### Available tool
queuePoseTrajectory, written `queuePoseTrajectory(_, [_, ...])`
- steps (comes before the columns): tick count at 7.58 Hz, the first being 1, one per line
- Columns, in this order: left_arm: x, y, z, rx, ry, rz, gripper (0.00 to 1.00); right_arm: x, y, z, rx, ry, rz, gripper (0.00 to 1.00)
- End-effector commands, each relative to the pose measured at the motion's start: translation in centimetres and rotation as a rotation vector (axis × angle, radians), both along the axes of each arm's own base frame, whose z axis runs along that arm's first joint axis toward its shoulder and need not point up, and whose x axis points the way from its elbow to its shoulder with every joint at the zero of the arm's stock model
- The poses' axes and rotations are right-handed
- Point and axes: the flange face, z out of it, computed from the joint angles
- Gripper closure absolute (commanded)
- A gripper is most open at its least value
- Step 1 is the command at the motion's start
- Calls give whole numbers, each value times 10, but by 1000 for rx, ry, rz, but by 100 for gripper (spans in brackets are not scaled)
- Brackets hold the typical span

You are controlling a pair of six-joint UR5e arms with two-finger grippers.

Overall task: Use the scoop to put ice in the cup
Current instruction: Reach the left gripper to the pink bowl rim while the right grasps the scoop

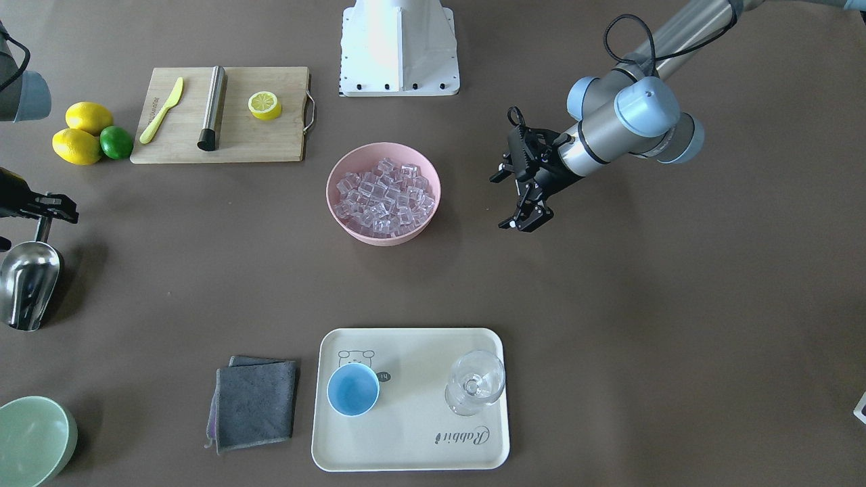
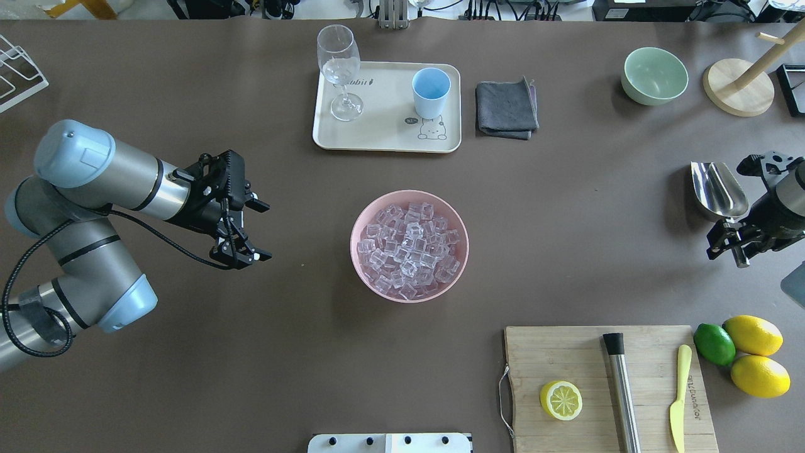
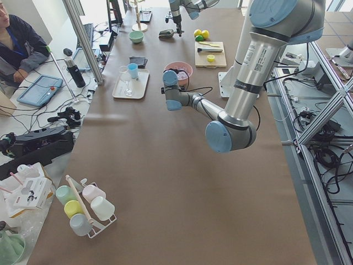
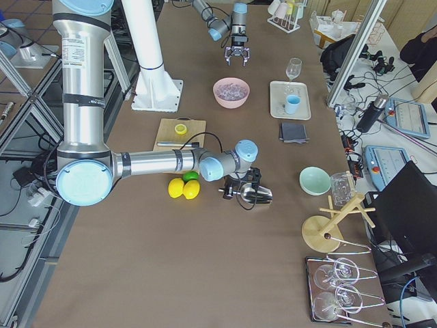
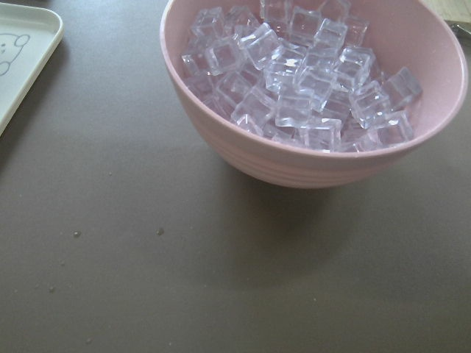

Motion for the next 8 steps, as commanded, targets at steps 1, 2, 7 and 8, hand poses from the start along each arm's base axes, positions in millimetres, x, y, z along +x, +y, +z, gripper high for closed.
queuePoseTrajectory(1, [40,-1,1,75,44,14,2,10,-2,1,19,8,-11,100])
queuePoseTrajectory(2, [68,5,1,94,55,41,2,23,-3,-8,22,13,-12,100])
queuePoseTrajectory(7, [83,10,-24,100,82,48,2,80,-20,-135,72,61,10,100])
queuePoseTrajectory(8, [83,9,-23,100,79,42,2,81,-29,-151,122,36,15,100])
